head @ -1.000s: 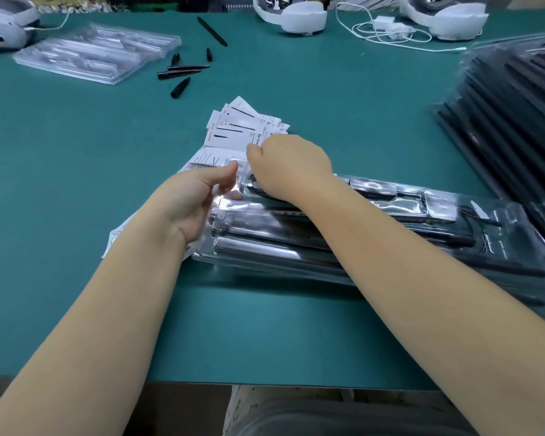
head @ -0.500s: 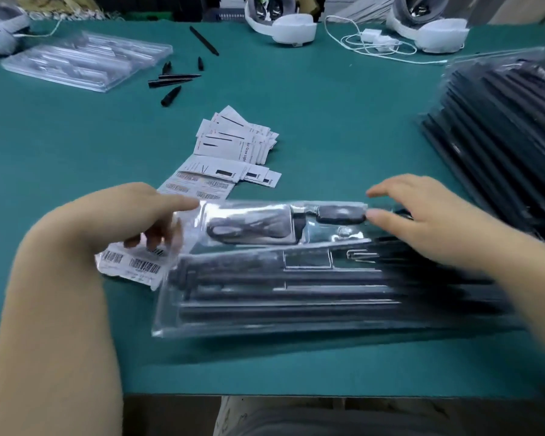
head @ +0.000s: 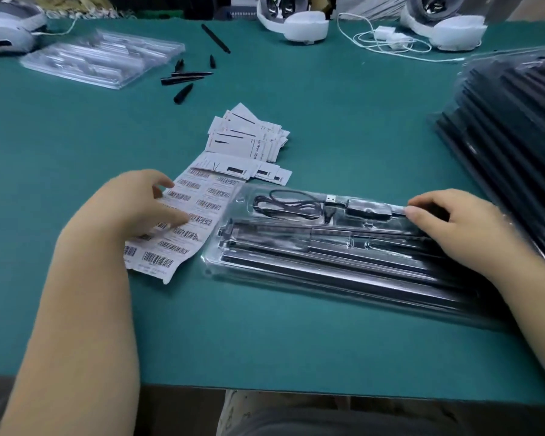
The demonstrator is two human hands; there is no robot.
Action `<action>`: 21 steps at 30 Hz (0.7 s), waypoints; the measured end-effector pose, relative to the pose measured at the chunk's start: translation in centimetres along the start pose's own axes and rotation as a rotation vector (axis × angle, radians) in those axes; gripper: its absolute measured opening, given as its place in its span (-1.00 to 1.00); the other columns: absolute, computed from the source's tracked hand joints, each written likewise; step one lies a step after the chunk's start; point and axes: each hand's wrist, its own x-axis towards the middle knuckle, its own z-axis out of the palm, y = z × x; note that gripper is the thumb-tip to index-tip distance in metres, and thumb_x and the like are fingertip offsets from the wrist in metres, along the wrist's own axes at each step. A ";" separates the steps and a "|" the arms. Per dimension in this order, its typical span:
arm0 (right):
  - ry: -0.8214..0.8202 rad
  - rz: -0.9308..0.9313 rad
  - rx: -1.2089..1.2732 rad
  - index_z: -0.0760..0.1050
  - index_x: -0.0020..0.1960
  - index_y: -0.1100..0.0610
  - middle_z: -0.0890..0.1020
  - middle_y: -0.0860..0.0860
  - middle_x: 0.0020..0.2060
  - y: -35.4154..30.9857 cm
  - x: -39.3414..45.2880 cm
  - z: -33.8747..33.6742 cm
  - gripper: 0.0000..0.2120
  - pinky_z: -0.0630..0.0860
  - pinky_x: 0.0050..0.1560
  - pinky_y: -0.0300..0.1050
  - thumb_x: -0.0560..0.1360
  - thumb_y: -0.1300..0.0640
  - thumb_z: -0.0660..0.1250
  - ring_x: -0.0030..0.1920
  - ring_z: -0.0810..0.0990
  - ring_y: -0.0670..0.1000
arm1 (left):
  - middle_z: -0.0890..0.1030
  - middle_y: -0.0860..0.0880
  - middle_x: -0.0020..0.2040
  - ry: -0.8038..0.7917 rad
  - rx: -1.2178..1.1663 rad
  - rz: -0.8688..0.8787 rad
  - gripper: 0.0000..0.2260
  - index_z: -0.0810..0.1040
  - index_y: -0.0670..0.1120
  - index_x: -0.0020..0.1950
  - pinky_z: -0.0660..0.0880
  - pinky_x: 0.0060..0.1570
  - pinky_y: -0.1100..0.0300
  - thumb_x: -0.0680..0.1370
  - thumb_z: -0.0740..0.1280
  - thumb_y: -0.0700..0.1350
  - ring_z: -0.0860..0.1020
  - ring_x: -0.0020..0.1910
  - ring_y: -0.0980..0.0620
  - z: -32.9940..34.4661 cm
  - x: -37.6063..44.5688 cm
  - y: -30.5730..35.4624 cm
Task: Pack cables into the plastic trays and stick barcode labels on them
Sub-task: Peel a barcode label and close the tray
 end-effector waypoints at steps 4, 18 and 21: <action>-0.006 0.008 -0.024 0.60 0.02 0.01 0.49 -0.17 -0.22 0.2 0.0 0.1 -0.78 0.26 -0.07 -0.17 0.50 -0.06 0.28 -0.09 0.44 -0.07 | 0.60 0.07 0.03 0.124 0.014 0.029 -0.76 0.60 0.09 0.06 0.44 -0.17 0.16 0.42 0.49 -0.08 0.54 -0.19 0.00 -0.2 -0.3 0.3; -0.029 -0.011 -0.047 0.57 0.02 0.00 0.56 -0.04 -0.12 0.1 0.0 0.2 -0.79 0.25 -0.08 -0.16 0.53 -0.07 0.23 -0.07 0.44 -0.03 | 0.61 0.01 -0.48 -0.207 -0.068 0.034 -0.74 0.66 -0.07 -0.41 0.41 -0.46 0.30 0.35 0.54 0.08 0.54 -0.48 0.09 -0.1 -1.5 1.2; -0.028 -0.015 -0.053 0.57 0.02 0.00 0.56 -0.03 -0.11 0.0 0.0 0.2 -0.79 0.25 -0.08 -0.16 0.53 -0.07 0.24 -0.06 0.43 -0.04 | 0.63 0.00 -0.43 -0.203 -0.080 0.046 -0.81 0.68 -0.07 -0.36 0.48 -0.33 0.21 0.36 0.53 0.01 0.55 -0.39 0.00 0.0 -1.4 1.0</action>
